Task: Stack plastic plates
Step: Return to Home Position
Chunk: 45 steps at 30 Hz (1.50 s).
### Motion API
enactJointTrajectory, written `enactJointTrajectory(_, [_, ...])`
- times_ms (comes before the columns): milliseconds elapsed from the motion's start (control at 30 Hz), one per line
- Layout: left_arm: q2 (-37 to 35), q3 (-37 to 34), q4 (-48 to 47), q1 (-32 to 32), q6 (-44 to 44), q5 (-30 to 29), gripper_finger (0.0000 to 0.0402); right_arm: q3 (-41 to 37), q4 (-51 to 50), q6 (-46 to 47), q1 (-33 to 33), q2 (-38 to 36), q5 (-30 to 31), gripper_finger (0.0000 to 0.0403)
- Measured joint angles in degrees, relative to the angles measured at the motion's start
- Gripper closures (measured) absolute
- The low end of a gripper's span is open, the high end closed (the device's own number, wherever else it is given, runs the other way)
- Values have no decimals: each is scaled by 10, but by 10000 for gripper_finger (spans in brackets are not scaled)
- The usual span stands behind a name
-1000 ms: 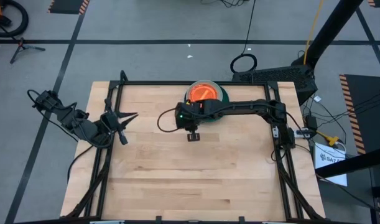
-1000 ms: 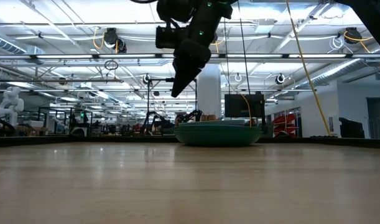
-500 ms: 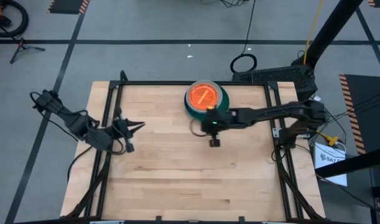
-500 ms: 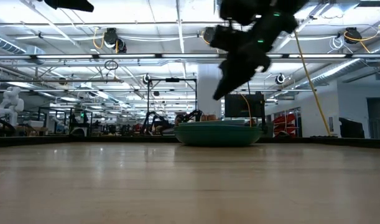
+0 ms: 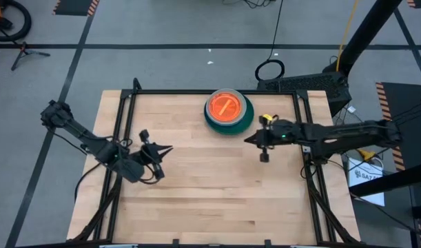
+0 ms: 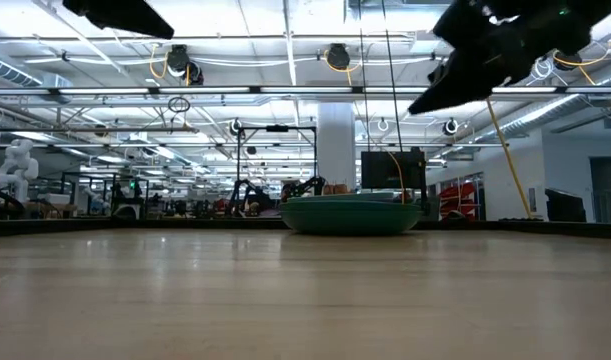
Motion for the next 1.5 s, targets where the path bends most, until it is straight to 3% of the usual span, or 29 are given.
enactJointTrajectory(167, [45,0,89,16,83,5,366,-24,-1,-31,0,-93,-1,403])
enactJointTrajectory(367, [35,0,154,75,175,25,366,-36,-1,-64,0,-179,-4,403])
enactJointTrajectory(433, [32,0,164,104,223,98,366,-42,-4,-70,0,-203,-4,403])
enactJointTrajectory(567, [34,0,154,166,356,331,366,-60,-5,-78,0,-242,-4,403])
enactJointTrajectory(667, [29,0,154,228,404,478,366,-79,-5,-78,0,-265,-4,403])
enactJointTrajectory(733, [20,0,149,274,405,550,366,-95,-5,-73,0,-281,-4,403])
enactJointTrajectory(833, [-5,0,107,329,380,613,366,-124,13,-58,0,-303,-4,403])
enactJointTrajectory(1067, [-97,-3,16,351,335,650,367,-189,83,-52,0,-336,-3,403])
enactJointTrajectory(1500, [-342,-181,126,294,258,571,367,-224,98,-18,-1,-384,-17,403])
